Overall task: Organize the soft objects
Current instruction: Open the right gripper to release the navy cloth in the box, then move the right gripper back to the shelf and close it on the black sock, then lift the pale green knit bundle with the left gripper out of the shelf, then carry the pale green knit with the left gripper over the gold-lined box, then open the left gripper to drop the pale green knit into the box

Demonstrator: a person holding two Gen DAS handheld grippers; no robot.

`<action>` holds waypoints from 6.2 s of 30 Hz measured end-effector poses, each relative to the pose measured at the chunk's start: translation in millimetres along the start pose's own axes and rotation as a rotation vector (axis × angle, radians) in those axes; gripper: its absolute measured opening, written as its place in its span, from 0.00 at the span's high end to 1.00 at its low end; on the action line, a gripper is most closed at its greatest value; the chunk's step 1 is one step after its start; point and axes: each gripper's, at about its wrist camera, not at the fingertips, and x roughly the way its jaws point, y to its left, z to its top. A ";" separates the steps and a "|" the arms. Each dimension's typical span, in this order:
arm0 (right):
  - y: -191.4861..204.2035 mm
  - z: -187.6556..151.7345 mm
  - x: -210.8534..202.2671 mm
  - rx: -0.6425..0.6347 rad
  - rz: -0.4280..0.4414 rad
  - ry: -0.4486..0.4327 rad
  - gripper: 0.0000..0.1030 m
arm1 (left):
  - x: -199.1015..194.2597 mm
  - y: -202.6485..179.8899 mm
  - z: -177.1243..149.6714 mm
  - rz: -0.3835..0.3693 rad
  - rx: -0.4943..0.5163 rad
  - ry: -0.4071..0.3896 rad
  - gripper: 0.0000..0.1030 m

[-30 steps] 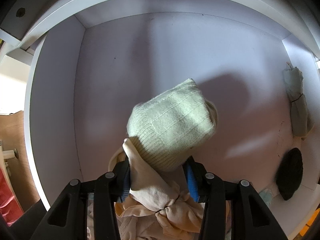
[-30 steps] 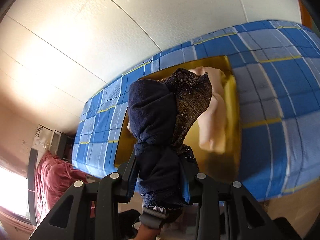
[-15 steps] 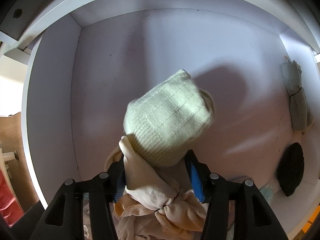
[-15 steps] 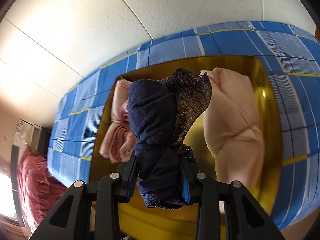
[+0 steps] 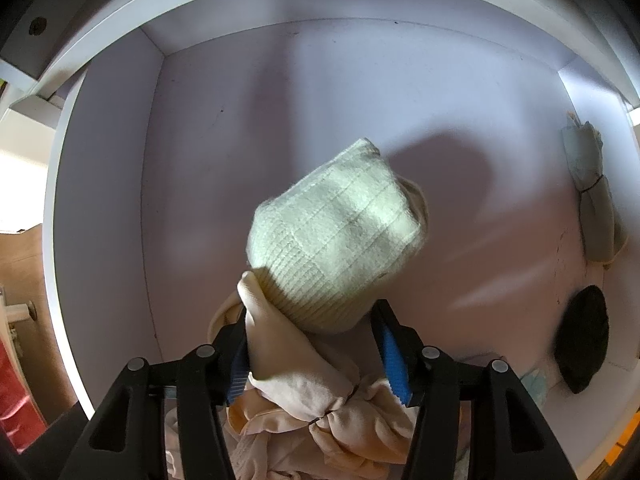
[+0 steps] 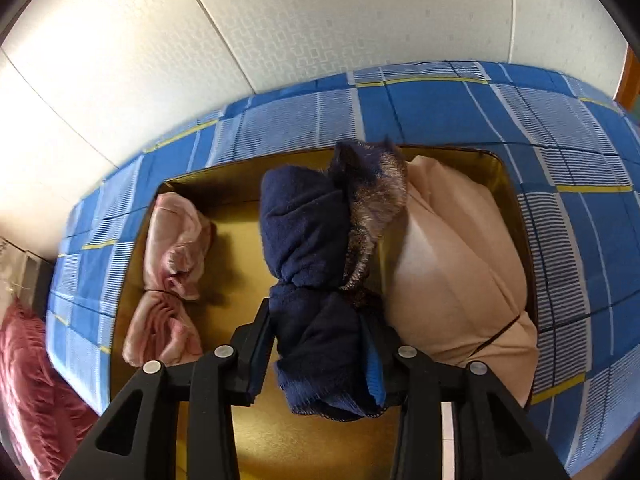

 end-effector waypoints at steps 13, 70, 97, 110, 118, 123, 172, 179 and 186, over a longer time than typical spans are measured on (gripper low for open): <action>-7.2 -30.3 -64.7 -0.022 0.175 -0.140 0.47 | -4.0 3.1 0.4 -0.004 -0.016 0.000 0.49; -72.2 -388.5 159.1 -0.265 -0.241 0.741 0.22 | -3.5 113.0 -52.0 -0.216 -0.282 -0.017 0.72; -75.6 -382.1 155.7 -0.207 -0.224 0.680 0.55 | -43.5 116.7 -69.7 -0.104 -0.198 -0.119 0.28; -93.6 -374.6 151.9 -0.148 -0.200 0.682 0.55 | -18.0 80.8 -52.2 0.027 0.126 -0.067 0.46; -101.5 -371.6 151.9 -0.141 -0.199 0.684 0.55 | -37.6 99.9 -62.8 -0.063 0.001 -0.091 0.50; -99.1 -370.4 150.2 -0.152 -0.211 0.672 0.55 | -67.6 104.7 -72.5 -0.097 -0.041 -0.138 0.50; -127.5 -337.7 124.3 0.113 -0.019 0.614 0.55 | -374.9 41.5 39.3 -0.409 -0.032 -0.609 0.50; -144.3 -321.9 109.5 0.165 0.019 0.602 0.55 | -348.8 43.8 97.2 -0.352 -0.119 -0.532 0.50; -160.6 -312.9 97.1 0.210 0.071 0.597 0.55 | -328.8 44.9 132.8 -0.317 -0.173 -0.487 0.50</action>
